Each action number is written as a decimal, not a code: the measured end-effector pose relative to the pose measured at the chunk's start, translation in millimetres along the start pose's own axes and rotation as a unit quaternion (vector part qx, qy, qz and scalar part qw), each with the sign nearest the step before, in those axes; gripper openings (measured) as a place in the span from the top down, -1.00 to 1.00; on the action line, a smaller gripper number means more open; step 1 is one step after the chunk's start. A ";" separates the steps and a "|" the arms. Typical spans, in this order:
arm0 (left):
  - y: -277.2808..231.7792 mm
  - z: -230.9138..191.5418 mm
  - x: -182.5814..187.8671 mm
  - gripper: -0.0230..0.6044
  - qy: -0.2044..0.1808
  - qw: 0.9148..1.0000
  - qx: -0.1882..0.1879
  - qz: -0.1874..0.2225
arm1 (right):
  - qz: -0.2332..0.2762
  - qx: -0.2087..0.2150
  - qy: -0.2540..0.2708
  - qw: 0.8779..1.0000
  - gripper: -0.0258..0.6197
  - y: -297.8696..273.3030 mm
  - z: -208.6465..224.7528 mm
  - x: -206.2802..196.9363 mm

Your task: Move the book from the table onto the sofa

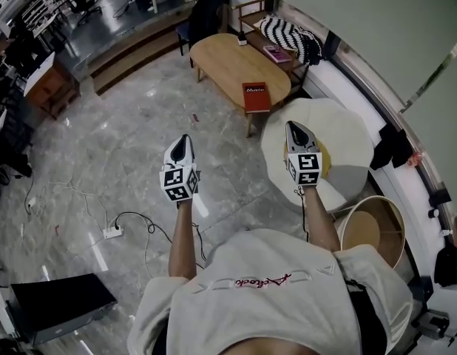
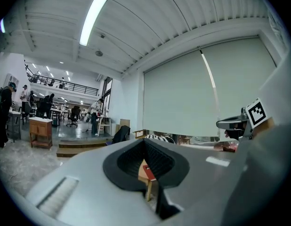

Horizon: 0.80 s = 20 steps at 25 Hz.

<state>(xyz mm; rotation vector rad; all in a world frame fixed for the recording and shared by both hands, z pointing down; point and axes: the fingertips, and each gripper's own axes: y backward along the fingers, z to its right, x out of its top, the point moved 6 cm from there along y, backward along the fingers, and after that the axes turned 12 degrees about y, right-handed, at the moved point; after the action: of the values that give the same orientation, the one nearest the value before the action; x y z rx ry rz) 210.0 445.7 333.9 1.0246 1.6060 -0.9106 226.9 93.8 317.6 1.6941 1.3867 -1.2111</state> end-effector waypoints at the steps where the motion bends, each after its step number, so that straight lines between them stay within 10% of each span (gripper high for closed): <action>1: -2.8 -2.2 -0.1 0.90 -0.001 1.000 -0.001 -0.001 | 0.001 0.000 0.000 1.000 0.89 -3.7 -0.7 0.7; 20: -30.3 -21.3 -7.9 0.90 -0.002 1.000 -0.009 -0.017 | -0.013 -0.003 -0.005 1.000 0.89 -32.7 -6.2 -11.6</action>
<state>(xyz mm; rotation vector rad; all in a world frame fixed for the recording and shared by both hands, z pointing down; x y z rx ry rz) 176.0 452.7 349.0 0.9846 1.6300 -0.9190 196.7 103.0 333.3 1.6687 1.4087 -1.2277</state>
